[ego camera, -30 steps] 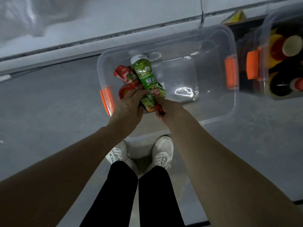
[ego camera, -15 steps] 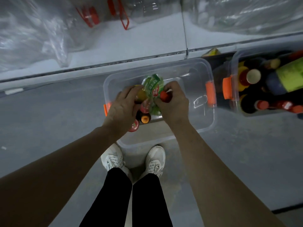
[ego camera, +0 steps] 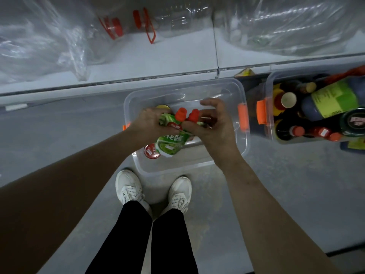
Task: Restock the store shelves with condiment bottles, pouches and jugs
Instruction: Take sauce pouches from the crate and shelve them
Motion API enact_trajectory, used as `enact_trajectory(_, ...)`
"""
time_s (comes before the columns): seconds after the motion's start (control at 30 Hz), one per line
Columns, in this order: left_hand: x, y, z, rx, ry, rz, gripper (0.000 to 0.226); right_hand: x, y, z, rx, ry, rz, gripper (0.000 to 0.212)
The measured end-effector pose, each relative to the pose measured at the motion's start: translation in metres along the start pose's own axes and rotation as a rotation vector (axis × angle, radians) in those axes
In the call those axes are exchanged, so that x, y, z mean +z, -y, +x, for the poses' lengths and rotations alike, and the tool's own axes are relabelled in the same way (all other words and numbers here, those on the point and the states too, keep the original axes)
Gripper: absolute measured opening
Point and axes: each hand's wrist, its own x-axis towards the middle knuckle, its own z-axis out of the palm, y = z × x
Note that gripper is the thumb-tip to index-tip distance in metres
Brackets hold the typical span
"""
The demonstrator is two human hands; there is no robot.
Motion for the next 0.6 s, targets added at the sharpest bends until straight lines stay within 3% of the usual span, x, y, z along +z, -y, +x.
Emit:
enact_trajectory(0.17,-0.004,-0.013,-0.023,-0.124,0.042,-0.429,0.029,-0.006,-0.001,-0.015,0.217,0.155,0.228,0.020)
enact_trajectory(0.33,-0.015,-0.041,-0.051,-0.235,-0.009,-0.579,0.062,-0.024,0.026,-0.032,0.180,0.222,0.194,0.024)
enact_trajectory(0.6,-0.051,-0.125,-0.100,-0.252,-0.112,-0.772,0.022,-0.033,0.112,-0.081,0.193,-0.035,0.331,0.017)
